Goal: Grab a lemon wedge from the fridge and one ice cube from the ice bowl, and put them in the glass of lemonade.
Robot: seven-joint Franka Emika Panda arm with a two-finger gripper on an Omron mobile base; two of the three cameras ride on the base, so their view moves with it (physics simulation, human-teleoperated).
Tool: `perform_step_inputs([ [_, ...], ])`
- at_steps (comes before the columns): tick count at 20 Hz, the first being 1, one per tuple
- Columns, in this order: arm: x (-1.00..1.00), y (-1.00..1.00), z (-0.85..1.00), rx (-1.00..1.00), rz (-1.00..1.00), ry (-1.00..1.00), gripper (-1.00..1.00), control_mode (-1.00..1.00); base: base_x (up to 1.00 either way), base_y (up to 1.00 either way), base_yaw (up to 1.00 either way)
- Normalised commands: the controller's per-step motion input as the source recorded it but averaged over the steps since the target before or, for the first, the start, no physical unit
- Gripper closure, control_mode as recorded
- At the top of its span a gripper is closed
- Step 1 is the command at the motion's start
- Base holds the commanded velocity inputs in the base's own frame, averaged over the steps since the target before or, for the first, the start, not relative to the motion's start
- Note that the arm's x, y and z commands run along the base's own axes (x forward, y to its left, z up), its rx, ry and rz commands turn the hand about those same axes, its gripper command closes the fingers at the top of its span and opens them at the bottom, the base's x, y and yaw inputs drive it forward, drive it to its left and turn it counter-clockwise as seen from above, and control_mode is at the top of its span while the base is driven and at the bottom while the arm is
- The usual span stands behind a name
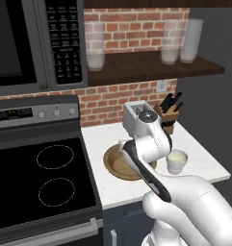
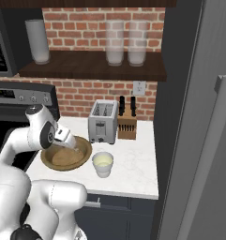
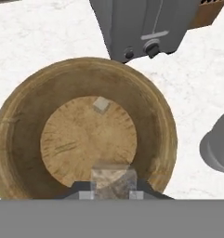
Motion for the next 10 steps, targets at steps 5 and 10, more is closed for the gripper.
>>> perform_step_inputs([
  [5,-0.46,-0.53,0.55,0.00,-0.06,0.00,1.00,-1.00,0.00,0.00,0.00],
  [10,-0.47,-0.65,0.36,0.00,-0.09,0.00,1.00,-1.00,0.00,0.00,0.00],
])
